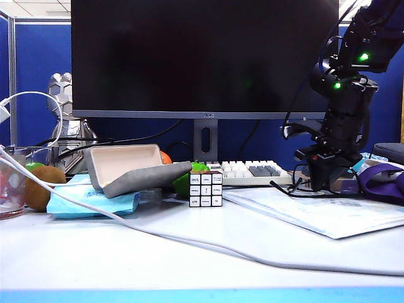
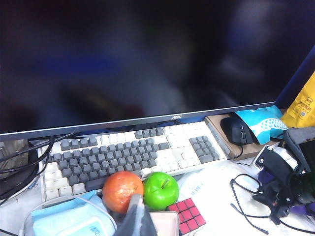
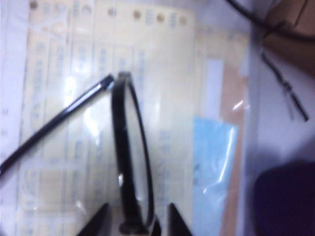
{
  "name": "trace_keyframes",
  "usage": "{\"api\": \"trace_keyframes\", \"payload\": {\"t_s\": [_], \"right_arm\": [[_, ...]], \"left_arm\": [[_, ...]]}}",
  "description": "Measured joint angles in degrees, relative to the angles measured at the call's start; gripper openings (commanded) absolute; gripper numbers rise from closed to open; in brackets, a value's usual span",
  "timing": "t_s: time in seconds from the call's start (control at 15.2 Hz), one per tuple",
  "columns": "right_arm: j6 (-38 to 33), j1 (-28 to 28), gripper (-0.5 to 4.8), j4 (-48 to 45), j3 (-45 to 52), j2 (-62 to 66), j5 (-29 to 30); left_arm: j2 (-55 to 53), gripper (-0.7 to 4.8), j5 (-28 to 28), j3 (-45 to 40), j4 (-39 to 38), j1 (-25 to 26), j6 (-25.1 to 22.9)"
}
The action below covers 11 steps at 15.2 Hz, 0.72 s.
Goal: Pick up the glasses, fold the temples of the glasses, place the glasses into the glasses case, and finally close the glasses case.
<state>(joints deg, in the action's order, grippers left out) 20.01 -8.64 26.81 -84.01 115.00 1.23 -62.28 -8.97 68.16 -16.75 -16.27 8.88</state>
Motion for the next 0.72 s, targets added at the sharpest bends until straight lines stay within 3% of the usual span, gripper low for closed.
{"api": "trace_keyframes", "payload": {"t_s": [0.07,0.13,0.46,0.72], "right_arm": [[0.0,0.0,0.16,0.0,0.0,0.0,0.0],[0.4,0.0,-0.05,0.0,0.0,0.0,0.0],[0.9,-0.3,-0.05,-1.3,-1.2,0.0,0.2],[-8.6,-0.5,-0.05,-0.8,-7.1,-3.1,14.3]], "left_arm": [[0.0,-0.06,0.0,0.0,0.0,0.0,0.0],[0.0,-0.06,0.0,0.0,0.0,0.0,0.0],[0.0,-0.06,0.0,0.0,0.0,0.0,0.0],[0.0,-0.06,0.0,0.0,0.0,0.0,0.0]]}}
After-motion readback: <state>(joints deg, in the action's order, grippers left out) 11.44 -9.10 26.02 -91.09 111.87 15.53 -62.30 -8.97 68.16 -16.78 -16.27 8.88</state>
